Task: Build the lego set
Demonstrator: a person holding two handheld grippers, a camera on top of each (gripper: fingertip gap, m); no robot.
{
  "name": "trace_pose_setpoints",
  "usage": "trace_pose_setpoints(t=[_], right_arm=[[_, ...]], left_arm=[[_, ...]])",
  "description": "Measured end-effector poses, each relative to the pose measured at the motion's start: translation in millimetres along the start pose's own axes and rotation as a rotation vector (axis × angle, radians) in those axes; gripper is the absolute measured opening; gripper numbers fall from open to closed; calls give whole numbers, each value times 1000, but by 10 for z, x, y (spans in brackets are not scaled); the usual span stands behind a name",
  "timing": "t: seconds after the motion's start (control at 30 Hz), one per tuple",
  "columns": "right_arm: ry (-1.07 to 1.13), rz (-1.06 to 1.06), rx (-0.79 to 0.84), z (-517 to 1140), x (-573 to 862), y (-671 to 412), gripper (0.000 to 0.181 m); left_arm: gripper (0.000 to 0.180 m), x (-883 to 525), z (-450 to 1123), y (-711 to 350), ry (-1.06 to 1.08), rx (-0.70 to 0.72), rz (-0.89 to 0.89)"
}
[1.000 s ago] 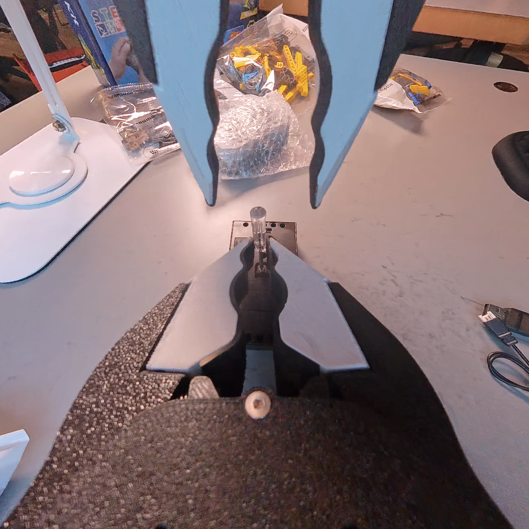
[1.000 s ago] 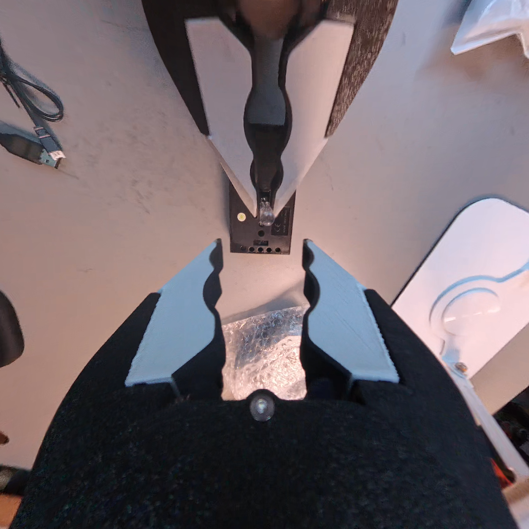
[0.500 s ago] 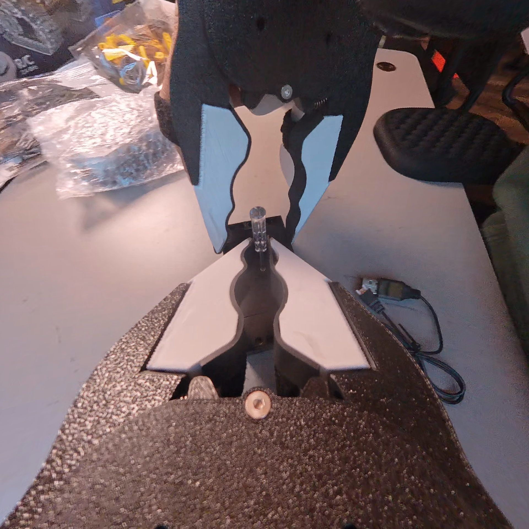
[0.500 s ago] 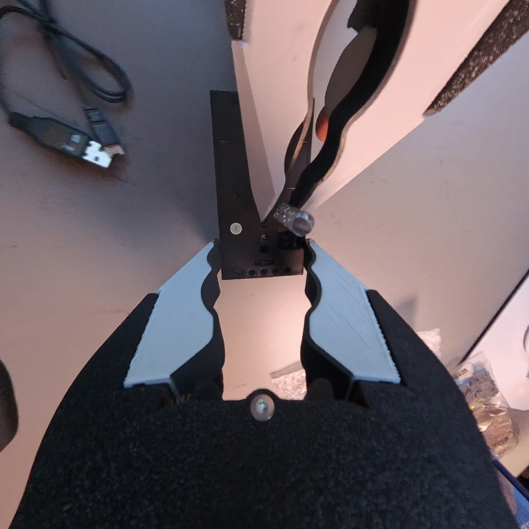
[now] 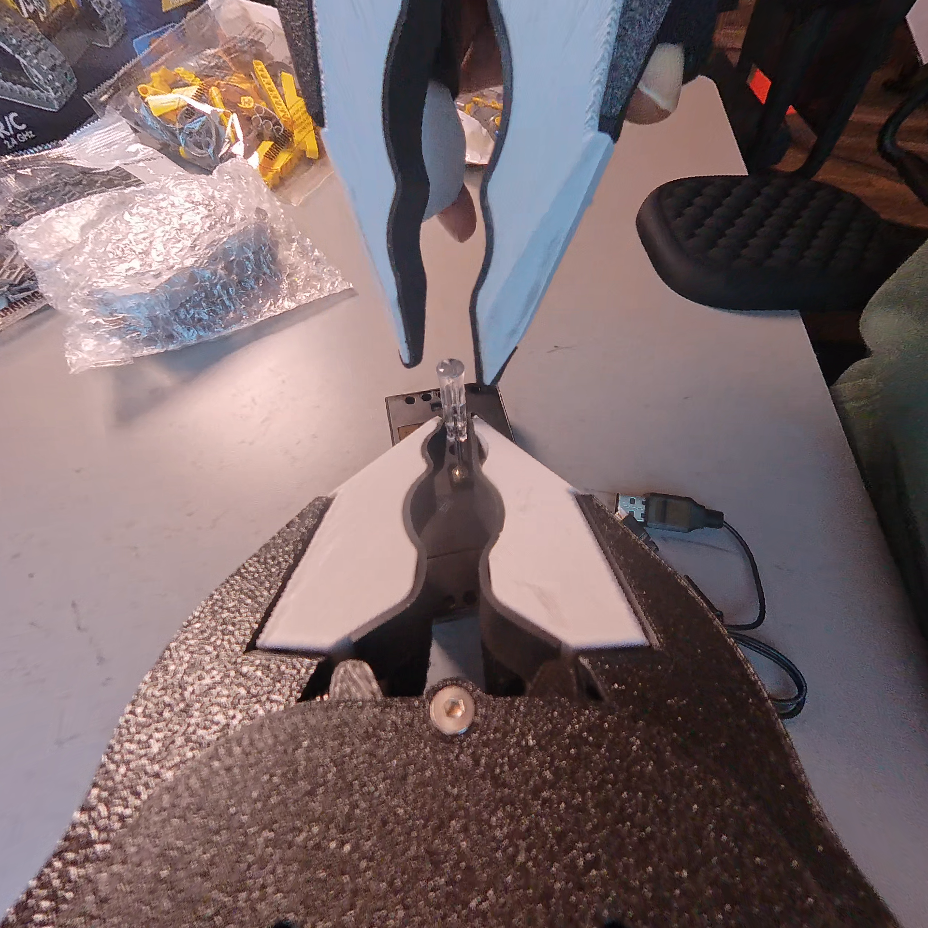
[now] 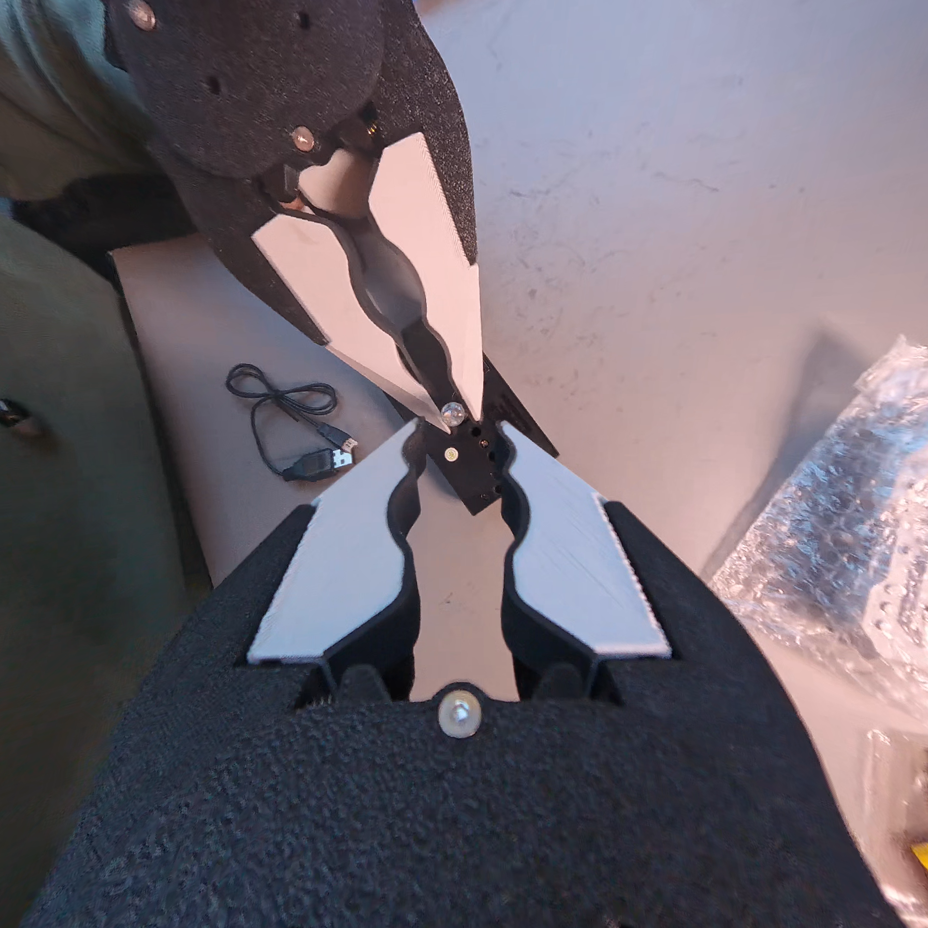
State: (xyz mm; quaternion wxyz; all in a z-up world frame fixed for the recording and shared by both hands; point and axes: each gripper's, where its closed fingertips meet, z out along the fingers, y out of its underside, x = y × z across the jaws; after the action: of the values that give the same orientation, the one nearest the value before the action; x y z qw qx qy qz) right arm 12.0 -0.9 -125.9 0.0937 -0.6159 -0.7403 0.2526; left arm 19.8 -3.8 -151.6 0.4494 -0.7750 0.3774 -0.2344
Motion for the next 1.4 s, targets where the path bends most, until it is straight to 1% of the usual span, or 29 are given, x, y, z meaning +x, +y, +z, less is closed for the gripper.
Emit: trace_pose_setpoints(t=[0.1, 0.23, 0.3, 0.33, 0.37, 0.43, 0.47, 0.53, 0.57, 0.63, 0.7, 0.8, 0.9, 0.97, 1.1, 1.23, 1.3, 1.33, 1.4], right_arm=[[-1, -14, -20, 16, -26, -53, 7], [3, -141, -120, 39, -19, -52, 7], [-18, -285, -170, 48, -35, -66, 7], [-35, -364, -202, 55, -57, -71, 7], [-45, -482, -235, 58, -75, -70, 7], [-75, -774, -301, 53, -129, -39, 7], [-81, -872, -324, 61, -147, -45, 7], [-107, -964, -361, 89, -192, -65, 7], [-119, -999, -366, 101, -209, -73, 7], [-136, -997, -375, 101, -207, -73, 7], [-119, -924, -360, 87, -153, -82, 7], [-55, -633, -304, 56, -56, -132, 9], [-26, -323, -226, 16, -54, -213, 16], [-9, -215, -236, 9, -21, -189, 13], [8, -220, -288, 61, 9, -122, 7], [-19, -328, -357, 70, 14, -124, 7], [-62, -449, -395, 75, 3, -130, 7], [-82, -537, -414, 77, 2, -131, 7], [-140, -743, -440, 71, -38, -114, 7]], left_arm=[[7, -1, 1, 0, -8, -5, 7], [7, -3, -5, 3, 2, 1, -3], [8, 8, -19, 21, 28, -1, -5], [14, 11, -27, 39, 48, -2, -10], [19, 7, -36, 52, 65, 2, -19], [18, 37, -70, 31, 126, 30, -31], [17, 54, -91, -6, 146, 56, -22], [17, 80, -89, -5, 159, 56, 10], [14, 93, -74, 12, 159, 43, 25], [10, 107, -53, 22, 149, 33, 44], [8, 67, -42, 13, 124, 34, 26], [8, 5, -29, 11, 90, 28, -4], [8, -18, -17, 5, 67, 26, -18], [8, -32, -15, 4, 55, 24, -26], [8, -50, -15, 4, 47, 29, -56], [8, -50, -17, 7, 49, 30, -61], [9, -41, -26, 17, 59, 28, -48], [14, -36, -37, 12, 65, 34, -37], [16, -20, -63, -14, 83, 53, -26]])
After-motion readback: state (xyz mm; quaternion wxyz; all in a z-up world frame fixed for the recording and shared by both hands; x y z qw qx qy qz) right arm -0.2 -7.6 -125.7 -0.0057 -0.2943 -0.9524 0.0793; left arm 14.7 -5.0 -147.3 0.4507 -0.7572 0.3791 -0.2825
